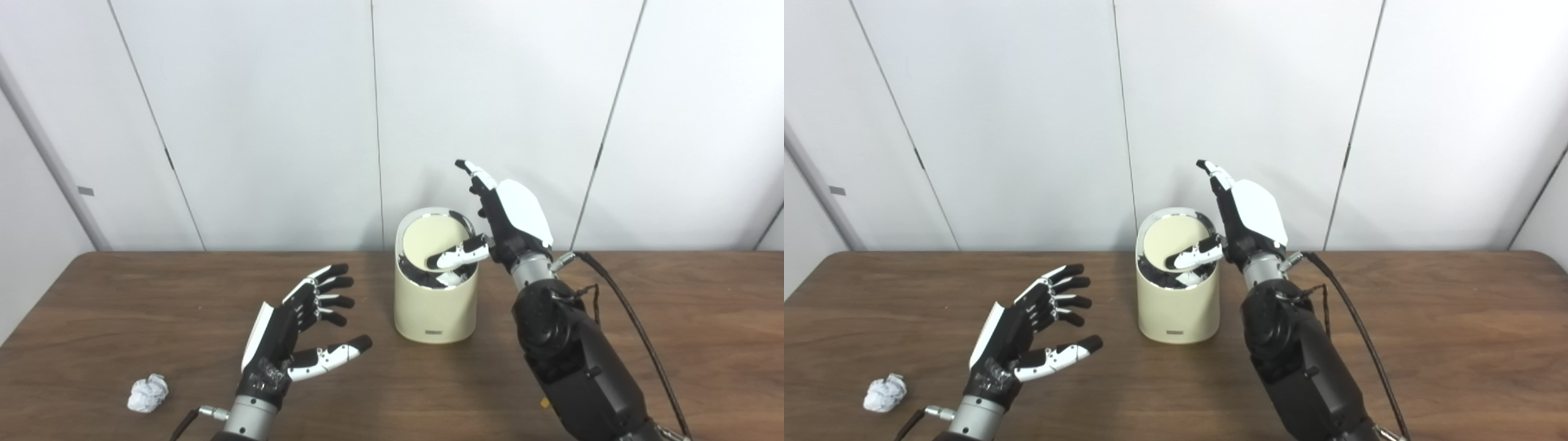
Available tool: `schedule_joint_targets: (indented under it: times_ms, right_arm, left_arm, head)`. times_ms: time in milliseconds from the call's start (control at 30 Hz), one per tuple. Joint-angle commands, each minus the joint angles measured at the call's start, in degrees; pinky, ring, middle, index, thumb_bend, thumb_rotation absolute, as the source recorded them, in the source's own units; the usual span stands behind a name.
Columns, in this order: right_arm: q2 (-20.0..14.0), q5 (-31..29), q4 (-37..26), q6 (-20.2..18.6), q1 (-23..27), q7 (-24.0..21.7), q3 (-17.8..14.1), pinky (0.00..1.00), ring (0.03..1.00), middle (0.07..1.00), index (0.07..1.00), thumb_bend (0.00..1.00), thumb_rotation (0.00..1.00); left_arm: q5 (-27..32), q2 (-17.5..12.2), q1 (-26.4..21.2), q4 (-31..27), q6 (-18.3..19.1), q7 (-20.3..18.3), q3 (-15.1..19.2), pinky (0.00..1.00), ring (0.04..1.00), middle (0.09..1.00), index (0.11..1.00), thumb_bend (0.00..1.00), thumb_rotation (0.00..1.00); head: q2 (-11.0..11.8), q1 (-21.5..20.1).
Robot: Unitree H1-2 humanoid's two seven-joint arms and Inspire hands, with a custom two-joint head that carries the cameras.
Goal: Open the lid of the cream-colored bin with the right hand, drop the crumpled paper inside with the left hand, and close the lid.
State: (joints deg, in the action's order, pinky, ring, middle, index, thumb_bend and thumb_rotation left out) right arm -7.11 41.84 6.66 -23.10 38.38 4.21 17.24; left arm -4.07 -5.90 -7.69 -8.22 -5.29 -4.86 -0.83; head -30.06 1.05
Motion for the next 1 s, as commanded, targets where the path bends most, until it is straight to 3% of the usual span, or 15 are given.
schedule_joint_targets:
  times_ms: [0,300,467,600,767,967]
  right_arm:
    - [-1.11,2.44,0.19,-1.68,1.2,-0.71,0.39,0.66,0.843,0.933,0.899,0.86,0.0]
    - [-0.97,1.81,-0.23,-1.49,0.54,-1.31,0.2,0.66,0.845,0.938,0.901,0.84,0.0]
    - [0.69,-3.58,-2.75,-1.33,-0.35,-1.91,-3.87,0.65,0.835,0.93,0.904,0.72,0.32]
    - [1.54,-7.28,-5.32,0.35,-1.53,-1.51,-6.9,0.66,0.841,0.922,0.899,0.69,0.46]
    - [1.88,-12.95,-9.73,1.0,-3.99,-2.52,-9.86,0.63,0.827,0.915,0.909,0.7,0.57]
    - [0.46,-17.61,-12.67,4.13,-8.66,-3.0,-11.53,0.65,0.851,0.942,0.933,0.72,0.59]
  left_arm:
    - [0.33,-0.11,-1.63,-2.04,-0.98,0.3,0.16,0.58,0.69,0.792,0.834,0.71,0.06]
    - [0.38,-0.23,-1.47,-2.11,-1.04,0.31,0.28,0.57,0.687,0.791,0.835,0.71,0.05]
    - [0.6,-0.23,-1.34,-2.27,-0.75,0.19,0.28,0.57,0.689,0.79,0.836,0.7,0.05]
    - [0.15,-0.17,-1.3,-1.99,-0.87,0.34,0.18,0.59,0.686,0.786,0.835,0.71,0.07]
    - [-0.04,-0.09,-1.42,-1.75,-1.22,0.34,-0.02,0.6,0.685,0.78,0.832,0.71,0.08]
    - [0.04,0.1,-1.52,-1.79,-1.02,0.37,-0.15,0.59,0.695,0.787,0.83,0.71,0.06]
  head:
    - [-0.12,0.02]
    - [-0.19,-0.1]
    - [-0.26,-0.39]
    - [-0.26,-0.39]
    - [-0.22,-0.55]
    - [-0.39,-0.3]
